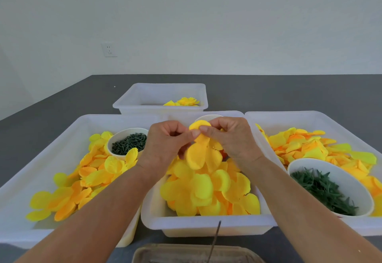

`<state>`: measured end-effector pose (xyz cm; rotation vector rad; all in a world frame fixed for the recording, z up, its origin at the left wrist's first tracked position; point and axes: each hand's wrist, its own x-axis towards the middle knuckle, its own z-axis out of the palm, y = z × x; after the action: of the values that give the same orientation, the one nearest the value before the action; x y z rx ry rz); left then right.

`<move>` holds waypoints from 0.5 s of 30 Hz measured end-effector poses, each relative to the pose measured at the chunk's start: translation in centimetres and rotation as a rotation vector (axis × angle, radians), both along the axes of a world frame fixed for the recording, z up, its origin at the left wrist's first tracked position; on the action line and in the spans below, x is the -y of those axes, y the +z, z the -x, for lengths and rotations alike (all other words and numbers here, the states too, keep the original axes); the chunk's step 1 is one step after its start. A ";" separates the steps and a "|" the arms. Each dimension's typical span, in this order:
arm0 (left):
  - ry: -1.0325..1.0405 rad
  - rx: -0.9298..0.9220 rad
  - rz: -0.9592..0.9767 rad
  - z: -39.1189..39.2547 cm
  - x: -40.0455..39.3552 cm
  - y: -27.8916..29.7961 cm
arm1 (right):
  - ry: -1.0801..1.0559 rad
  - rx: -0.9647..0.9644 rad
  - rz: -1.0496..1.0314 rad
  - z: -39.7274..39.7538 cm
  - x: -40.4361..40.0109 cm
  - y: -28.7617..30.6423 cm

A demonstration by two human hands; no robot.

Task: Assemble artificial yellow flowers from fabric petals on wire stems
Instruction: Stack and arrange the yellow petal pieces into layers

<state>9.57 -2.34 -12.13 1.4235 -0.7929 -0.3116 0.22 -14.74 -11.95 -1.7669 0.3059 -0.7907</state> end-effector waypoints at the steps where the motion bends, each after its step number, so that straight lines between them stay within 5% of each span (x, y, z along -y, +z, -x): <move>1: -0.023 -0.033 0.034 0.1 -0.1 0.2 | 0.045 -0.008 -0.127 0.1 0.0 0.1; 5: -0.098 -0.175 0.088 0.0 -0.1 0.6 | 0.293 -0.020 -0.568 0.0 -0.1 0.5; 9: -0.205 -0.268 0.051 -0.5 -0.2 0.7 | 0.404 -0.042 -0.640 0.0 -0.4 0.7; 12: -0.211 -0.261 -0.028 -0.6 -0.3 0.5 | 0.255 -0.054 -0.503 0.0 -0.3 0.4; 15: -0.162 -0.207 -0.135 -0.1 -0.1 0.4 | -0.052 -0.056 -0.051 -0.3 0.0 -0.2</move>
<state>9.65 -2.26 -11.75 1.4277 -0.7291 -0.6366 0.49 -14.70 -12.15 -1.7411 0.4074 -0.7641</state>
